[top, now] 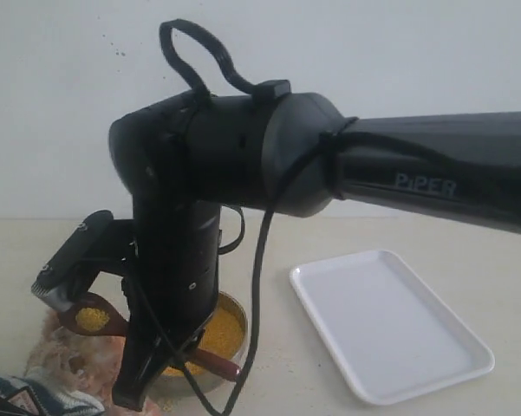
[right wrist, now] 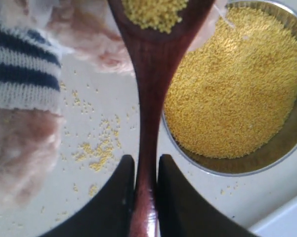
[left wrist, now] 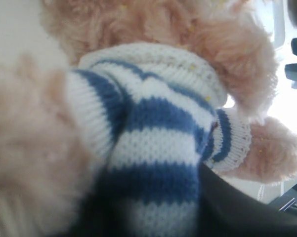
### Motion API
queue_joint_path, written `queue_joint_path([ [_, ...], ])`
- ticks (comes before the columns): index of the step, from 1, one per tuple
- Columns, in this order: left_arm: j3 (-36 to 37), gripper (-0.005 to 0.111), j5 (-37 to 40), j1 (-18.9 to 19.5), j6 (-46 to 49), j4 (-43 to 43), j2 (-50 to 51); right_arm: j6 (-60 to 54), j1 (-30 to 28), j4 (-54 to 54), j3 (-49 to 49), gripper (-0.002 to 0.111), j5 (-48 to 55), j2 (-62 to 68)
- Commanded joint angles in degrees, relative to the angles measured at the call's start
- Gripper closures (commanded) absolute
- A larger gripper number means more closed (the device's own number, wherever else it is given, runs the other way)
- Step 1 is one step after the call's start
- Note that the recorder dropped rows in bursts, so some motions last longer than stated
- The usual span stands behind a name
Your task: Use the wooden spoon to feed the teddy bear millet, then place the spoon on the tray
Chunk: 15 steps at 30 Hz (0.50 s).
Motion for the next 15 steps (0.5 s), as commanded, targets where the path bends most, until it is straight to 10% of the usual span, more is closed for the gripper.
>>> queue_joint_path([
  [1, 0.23, 0.103, 1.17, 0.07, 0.37, -0.75, -0.37, 3.65, 2.4, -10.16, -0.32, 0.109, -1.16, 0.14],
  [15, 0.23, 0.103, 1.17, 0.07, 0.61, -0.74, -0.37, 10.7, 9.08, -28.08, -0.32, 0.109, -1.93, 2.65],
])
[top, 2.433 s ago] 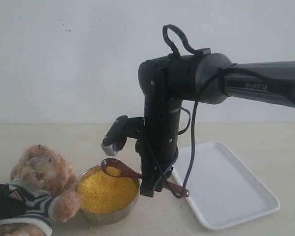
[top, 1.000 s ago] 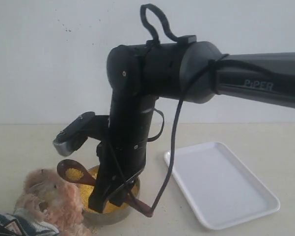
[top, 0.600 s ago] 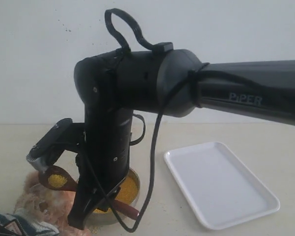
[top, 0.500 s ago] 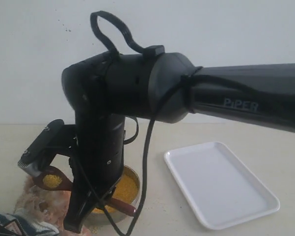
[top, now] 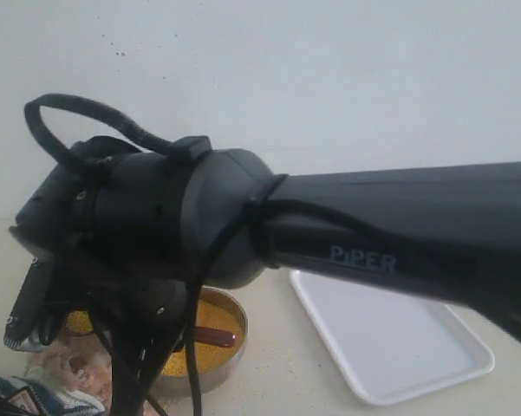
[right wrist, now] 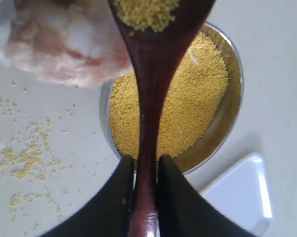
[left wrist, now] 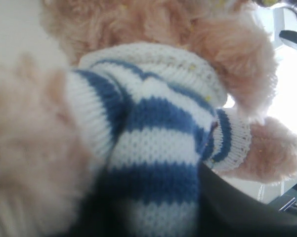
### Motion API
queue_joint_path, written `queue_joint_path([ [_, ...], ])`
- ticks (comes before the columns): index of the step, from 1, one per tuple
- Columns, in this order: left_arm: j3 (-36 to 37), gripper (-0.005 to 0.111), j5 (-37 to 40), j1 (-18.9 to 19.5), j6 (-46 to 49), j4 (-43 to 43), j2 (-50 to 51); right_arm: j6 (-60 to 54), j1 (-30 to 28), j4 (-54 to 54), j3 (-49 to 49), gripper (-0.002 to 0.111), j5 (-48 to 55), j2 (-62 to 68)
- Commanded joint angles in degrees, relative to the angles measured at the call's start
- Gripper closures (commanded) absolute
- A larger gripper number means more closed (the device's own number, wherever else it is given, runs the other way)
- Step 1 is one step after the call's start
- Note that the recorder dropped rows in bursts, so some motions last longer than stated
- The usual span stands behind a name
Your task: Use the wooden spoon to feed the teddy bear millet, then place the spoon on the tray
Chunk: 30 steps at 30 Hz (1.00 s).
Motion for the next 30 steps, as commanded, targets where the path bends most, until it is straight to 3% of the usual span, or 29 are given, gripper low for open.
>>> queue_joint_path([
  [1, 0.23, 0.103, 1.17, 0.07, 0.42, -0.74, -0.37, 2.9, 1.91, -6.78, -0.32, 0.109, 0.44, 0.53],
  [16, 0.23, 0.103, 0.95, 0.07, 1.77, -2.12, -0.37, 5.1, 3.22, -10.88, -0.32, 0.109, 2.51, 1.68],
  [22, 0.23, 0.103, 0.95, 0.07, 1.84, -2.12, -0.37, 8.1, 6.52, -20.3, -0.32, 0.109, 4.44, 1.68],
  [30, 0.23, 0.103, 1.32, 0.07, 1.84, -2.12, -0.37, 8.1, 7.29, -22.03, -0.32, 0.109, 6.52, 1.68],
])
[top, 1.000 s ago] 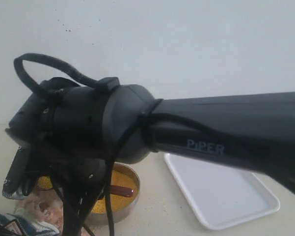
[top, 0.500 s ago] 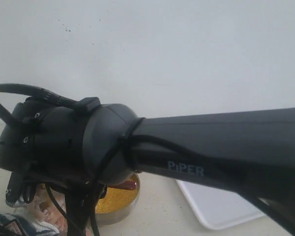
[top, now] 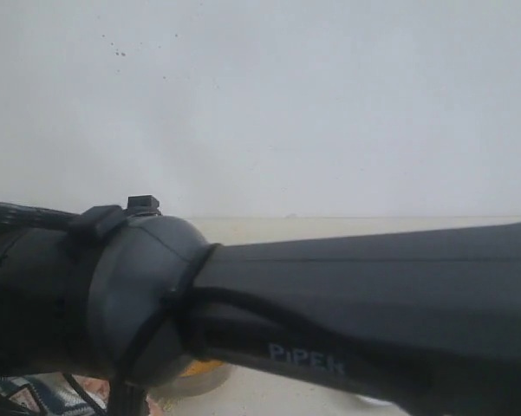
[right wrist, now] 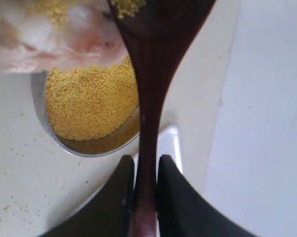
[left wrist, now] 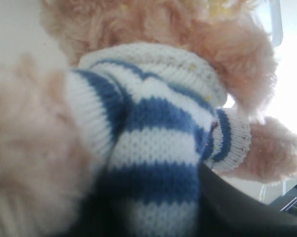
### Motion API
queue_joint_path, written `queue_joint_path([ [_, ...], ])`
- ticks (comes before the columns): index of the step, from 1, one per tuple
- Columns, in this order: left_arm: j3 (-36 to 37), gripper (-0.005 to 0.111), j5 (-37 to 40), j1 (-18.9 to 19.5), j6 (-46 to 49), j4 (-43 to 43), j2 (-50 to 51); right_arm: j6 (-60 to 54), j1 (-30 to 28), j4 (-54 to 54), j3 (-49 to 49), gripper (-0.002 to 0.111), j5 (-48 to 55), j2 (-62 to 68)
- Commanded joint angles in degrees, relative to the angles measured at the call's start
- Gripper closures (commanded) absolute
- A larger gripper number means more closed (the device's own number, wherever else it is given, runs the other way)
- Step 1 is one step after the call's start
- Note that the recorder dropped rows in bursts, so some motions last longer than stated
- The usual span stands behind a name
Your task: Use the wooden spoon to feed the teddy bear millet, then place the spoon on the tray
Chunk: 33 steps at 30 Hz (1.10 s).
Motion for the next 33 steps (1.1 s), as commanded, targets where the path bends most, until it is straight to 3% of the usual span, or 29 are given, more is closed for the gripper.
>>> queue_joint_path([
  [1, 0.23, 0.103, 1.32, 0.07, 0.2, -1.31, -0.37, -0.09, 0.24, -0.89, -0.3, 0.109, 0.52, -0.25],
  [10, 0.23, 0.103, 0.86, 0.07, 0.87, -1.31, -0.37, 7.56, 3.07, -10.37, 6.54, 0.109, -1.08, -0.25],
  [13, 0.23, 0.103, 0.62, 0.07, 0.87, -2.11, -0.37, 19.49, 3.05, -17.72, 10.06, 0.109, 0.11, -0.9],
  [15, 0.23, 0.103, 0.17, 0.07, 1.26, -2.12, -0.37, 20.99, 3.05, -17.36, 11.64, 0.109, -4.21, -3.12],
  [20, -1.51, 0.103, 0.28, 0.07, 2.01, -4.13, -0.37, 19.72, 1.09, -14.48, 11.85, 0.109, -1.97, -6.84],
  [25, -3.81, 0.103, 2.28, 0.07, 2.33, -4.27, -0.37, 15.61, -6.57, -0.69, 11.85, 0.109, -8.08, -12.48],
  [31, -3.82, 0.103, -2.04, 0.07, 2.33, -6.24, -0.37, -3.5, -21.69, 28.55, 11.85, 0.109, -6.57, -16.59],
  [33, -3.82, 0.103, -6.72, 0.07, 2.33, -15.88, -0.37, -6.34, -26.18, 34.47, 14.09, 0.109, -7.65, -17.19],
])
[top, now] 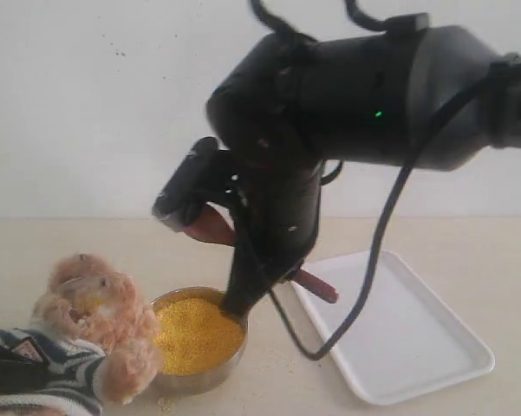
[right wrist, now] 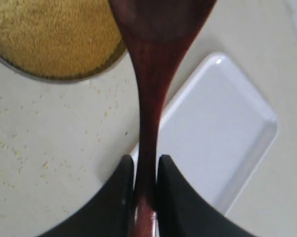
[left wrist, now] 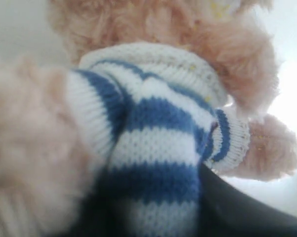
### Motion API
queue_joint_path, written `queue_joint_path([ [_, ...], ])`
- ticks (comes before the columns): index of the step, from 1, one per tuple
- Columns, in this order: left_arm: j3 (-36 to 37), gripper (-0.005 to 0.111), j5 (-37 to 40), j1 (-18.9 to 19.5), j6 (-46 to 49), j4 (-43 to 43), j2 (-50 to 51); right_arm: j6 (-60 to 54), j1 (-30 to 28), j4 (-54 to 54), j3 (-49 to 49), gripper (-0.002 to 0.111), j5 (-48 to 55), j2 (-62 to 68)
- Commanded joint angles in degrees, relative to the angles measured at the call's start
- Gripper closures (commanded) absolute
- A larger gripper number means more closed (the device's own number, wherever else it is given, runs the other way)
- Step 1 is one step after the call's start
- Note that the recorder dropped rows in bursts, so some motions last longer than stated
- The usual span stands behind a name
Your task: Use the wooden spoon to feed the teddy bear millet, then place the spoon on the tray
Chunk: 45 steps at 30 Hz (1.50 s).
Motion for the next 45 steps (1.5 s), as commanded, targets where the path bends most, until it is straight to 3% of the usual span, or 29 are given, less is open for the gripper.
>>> queue_joint_path([
  [1, -0.94, 0.103, -4.96, 0.07, 0.61, -16.3, -0.37, -6.19, -7.09, 11.05, 4.76, 0.109, -1.3, -1.77],
  [8, -5.77, 0.103, -4.34, 0.07, 6.44, -24.1, -0.37, -6.07, -7.25, 10.83, 16.53, 0.109, -13.1, -2.54],
  [11, -6.31, 0.103, -7.16, 0.07, 10.15, -28.53, -0.23, -7.35, -7.25, 17.52, 17.28, 0.109, -15.68, -2.54],
  [14, -6.31, 0.103, -8.95, 0.07, 15.85, -29.1, 2.25, -17.21, -7.25, 26.33, 17.14, 0.109, -12.06, -2.54],
  [18, -6.57, 0.103, -6.73, 0.07, 15.62, -29.1, 6.89, -19.44, -7.25, 28.33, 15.51, 0.109, -8.43, -2.54],
  [25, -8.33, 0.103, -1.66, 0.07, 13.4, -29.1, 15.73, -18.07, -7.25, 26.59, 7.0, 0.109, -5.46, -2.21],
  [30, -11.41, 0.103, 7.66, 0.07, 11.07, -29.1, 20.79, -15.51, -7.25, 24.45, -9.19, 0.109, 6.91, 2.55],
  [33, -12.71, 0.103, 11.71, 0.07, 11.07, -29.1, 22.52, -15.16, -7.25, 21.62, -18.3, 0.109, 8.2, 7.77],
  [41, -12.97, 0.103, 7.92, 0.17, 11.07, -29.1, 22.7, -18.78, -4.37, 18.2, -22.7, 0.109, 8.2, 12.65],
  [45, -12.97, 0.103, 6.41, 0.53, 11.07, -29.1, 22.7, -21.57, -2.65, 6.1, -22.7, 0.109, 8.2, 14.76],
])
